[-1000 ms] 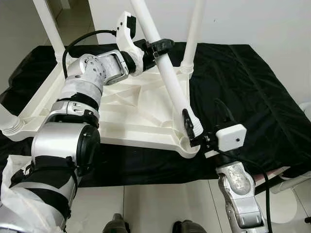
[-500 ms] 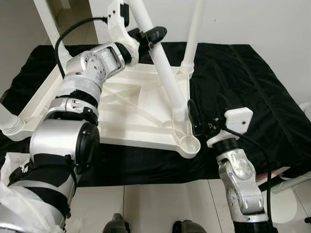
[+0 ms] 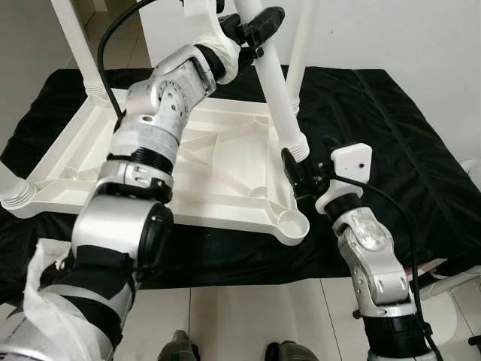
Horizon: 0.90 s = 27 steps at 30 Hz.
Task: Building children table
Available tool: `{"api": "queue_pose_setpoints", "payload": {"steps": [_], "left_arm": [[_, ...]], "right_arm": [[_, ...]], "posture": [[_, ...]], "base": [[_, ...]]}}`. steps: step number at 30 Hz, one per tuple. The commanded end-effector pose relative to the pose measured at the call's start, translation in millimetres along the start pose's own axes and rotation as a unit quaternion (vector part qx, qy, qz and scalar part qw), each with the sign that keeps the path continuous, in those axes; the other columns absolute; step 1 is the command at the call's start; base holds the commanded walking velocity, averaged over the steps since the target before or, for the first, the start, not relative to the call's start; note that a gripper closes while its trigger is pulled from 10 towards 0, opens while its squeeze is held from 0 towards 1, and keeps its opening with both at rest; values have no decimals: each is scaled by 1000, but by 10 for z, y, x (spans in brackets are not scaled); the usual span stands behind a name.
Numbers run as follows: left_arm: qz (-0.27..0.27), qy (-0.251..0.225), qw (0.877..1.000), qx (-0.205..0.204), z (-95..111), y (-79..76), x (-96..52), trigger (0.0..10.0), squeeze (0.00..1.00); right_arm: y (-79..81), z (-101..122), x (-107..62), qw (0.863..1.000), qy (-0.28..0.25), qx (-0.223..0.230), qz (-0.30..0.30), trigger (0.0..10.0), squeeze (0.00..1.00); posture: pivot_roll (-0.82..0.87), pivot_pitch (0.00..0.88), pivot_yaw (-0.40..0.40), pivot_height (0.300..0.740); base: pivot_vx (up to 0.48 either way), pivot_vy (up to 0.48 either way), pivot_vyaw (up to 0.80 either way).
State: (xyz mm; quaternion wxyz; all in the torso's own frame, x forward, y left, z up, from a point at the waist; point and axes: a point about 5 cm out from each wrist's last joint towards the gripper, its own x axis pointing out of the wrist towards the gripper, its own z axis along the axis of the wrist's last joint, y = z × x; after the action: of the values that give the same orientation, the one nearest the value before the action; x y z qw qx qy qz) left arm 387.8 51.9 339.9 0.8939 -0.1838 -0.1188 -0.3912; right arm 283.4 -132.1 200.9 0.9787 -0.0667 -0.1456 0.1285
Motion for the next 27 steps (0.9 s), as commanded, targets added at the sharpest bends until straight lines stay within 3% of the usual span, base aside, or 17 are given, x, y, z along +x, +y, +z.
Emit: {"api": "queue_pose_setpoints", "payload": {"steps": [1, 9, 11, 18, 22, 27], "left_arm": [[-14, -14, 999, 30, -3, -156, 42, 10000, 0], [-25, -25, 998, 54, -98, -395, 108, 10000, 0], [-45, -24, 997, 52, -143, -524, 125, 10000, 0], [-55, -25, 997, 57, -161, -606, 124, 10000, 0], [-66, -29, 995, 72, -169, -729, 132, 10000, 0], [-67, -30, 994, 78, -170, -753, 133, 10000, 0]], "right_arm": [[-40, -27, 79, 1000, 21, -16, -9, 10000, 0], [-213, -45, 211, 997, 47, -33, -51, 10000, 0], [-256, -33, 264, 997, 48, -39, -56, 10000, 0], [-287, -36, 306, 996, 54, -43, -60, 10000, 0], [-320, -39, 417, 993, 68, -79, -51, 10000, 0], [-320, -45, 454, 992, 74, -91, -48, 10000, 0]], "posture": [[-18, 0, -12, 740], [-13, 0, -12, 740], [-13, 0, -10, 740], [-12, 0, -8, 740], [-6, 0, -6, 740], [-3, 0, -6, 740]], "base": [[0, 0, 0], [0, 0, 0], [0, 0, 0], [0, 0, 0], [0, 0, 0], [0, 0, 0]]}}
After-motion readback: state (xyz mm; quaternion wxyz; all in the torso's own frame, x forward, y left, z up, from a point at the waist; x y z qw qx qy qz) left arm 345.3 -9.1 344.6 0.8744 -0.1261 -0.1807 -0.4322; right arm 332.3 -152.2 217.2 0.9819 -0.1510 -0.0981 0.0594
